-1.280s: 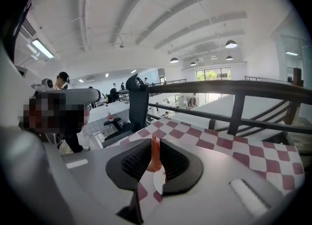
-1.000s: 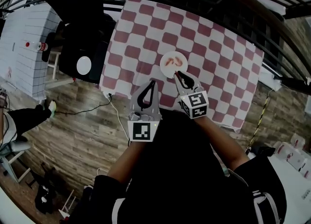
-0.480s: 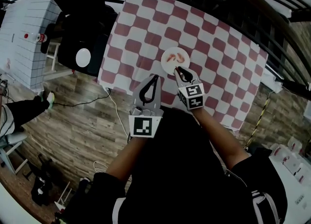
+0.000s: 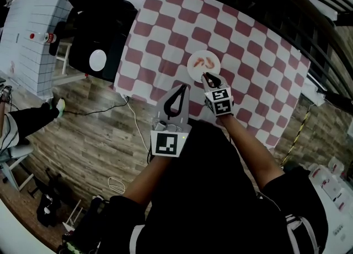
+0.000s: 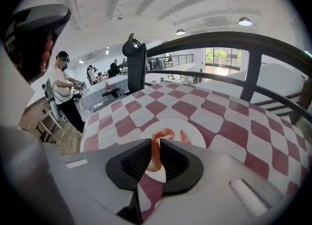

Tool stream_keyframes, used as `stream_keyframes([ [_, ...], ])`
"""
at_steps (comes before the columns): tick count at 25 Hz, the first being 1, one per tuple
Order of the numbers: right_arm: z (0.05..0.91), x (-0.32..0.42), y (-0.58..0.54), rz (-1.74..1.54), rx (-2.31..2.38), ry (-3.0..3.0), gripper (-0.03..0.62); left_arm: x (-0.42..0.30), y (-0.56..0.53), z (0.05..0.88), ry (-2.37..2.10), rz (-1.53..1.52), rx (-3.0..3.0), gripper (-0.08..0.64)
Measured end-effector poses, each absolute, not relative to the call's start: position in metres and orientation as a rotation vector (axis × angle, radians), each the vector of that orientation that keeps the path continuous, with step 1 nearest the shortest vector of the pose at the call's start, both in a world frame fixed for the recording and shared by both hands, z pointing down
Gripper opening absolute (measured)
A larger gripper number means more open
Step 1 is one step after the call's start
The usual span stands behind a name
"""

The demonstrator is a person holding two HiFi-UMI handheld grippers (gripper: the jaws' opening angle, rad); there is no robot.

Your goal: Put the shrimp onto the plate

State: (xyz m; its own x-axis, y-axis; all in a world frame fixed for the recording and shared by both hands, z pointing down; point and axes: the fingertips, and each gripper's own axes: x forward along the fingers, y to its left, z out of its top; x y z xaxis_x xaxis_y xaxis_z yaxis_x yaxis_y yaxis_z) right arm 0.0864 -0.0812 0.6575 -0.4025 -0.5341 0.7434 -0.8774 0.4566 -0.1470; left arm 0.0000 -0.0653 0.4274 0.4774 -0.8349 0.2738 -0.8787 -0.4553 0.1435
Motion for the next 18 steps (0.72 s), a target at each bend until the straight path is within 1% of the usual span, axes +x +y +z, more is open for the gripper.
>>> stream_keyframes([
  [6,0.676,0.087,-0.085,0.689,1.141,-2.048,0.054,0.002,-0.060,0.430,-1.456,0.271,2.462,0.008],
  [18,0.698,0.087,-0.097,0.697,1.127,-1.992,0.055,-0.016,-0.056,0.436,-1.504,0.294,2.417,0.008],
])
